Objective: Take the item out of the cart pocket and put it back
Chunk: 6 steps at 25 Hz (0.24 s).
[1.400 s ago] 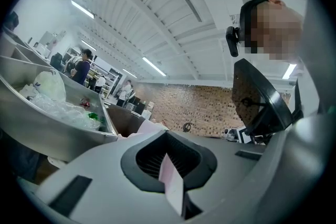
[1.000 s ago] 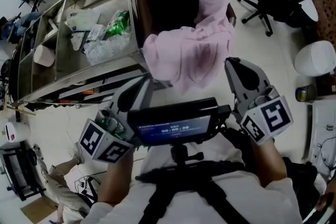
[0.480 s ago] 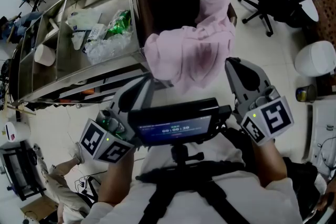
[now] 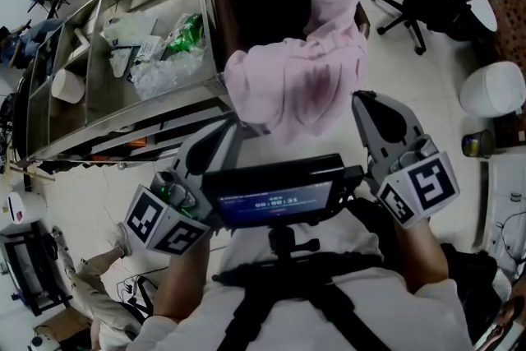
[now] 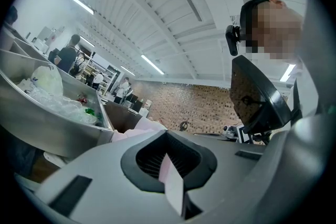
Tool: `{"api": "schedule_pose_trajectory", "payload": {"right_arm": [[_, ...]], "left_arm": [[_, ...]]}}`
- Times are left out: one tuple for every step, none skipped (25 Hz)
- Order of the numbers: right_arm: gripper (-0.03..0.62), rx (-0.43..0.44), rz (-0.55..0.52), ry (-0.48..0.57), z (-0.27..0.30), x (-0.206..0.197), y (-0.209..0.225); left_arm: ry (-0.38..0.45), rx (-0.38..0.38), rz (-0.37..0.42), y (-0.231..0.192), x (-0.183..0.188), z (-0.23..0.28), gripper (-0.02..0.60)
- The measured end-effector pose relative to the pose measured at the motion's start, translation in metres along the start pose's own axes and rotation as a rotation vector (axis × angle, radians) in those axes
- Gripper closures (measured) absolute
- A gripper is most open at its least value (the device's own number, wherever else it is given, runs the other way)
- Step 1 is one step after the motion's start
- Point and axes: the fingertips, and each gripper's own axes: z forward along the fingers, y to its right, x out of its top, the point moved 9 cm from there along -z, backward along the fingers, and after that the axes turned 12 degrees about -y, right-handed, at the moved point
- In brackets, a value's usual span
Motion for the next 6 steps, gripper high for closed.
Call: {"api": "schedule_pose_trajectory", "payload": {"right_arm": [[0.594,-0.001,0.001,-0.001,0.0,-0.0002,0.0],[0.594,-0.002,0.001,-0.001,-0.0001,-0.0004,0.0002],[0.594,-0.004,0.001,-0.001,-0.0003,-0.0007,0.0004],[0.594,-0.005,0.002,-0.002,-0.0005,-0.001,0.0006],[0.594,-0.007,0.002,-0.002,-0.0007,-0.0013,0.0008],[0.594,-0.009,0.002,-0.002,-0.0009,-0.0016,0.001]], "left_arm": [[-0.001,-0.002,0.0,-0.0002,-0.0001,0.0004,0.575],[-0.001,-0.003,-0.001,-0.0004,-0.0003,0.0008,0.575],[-0.002,-0.005,-0.001,-0.0006,-0.0005,0.0012,0.575],[-0.003,-0.006,-0.002,-0.0006,-0.0006,0.0015,0.575],[-0.004,-0.008,-0.002,-0.0007,-0.0008,0.0017,0.575],[-0.004,-0.009,-0.002,-0.0007,-0.0009,0.0019,0.575]]}}
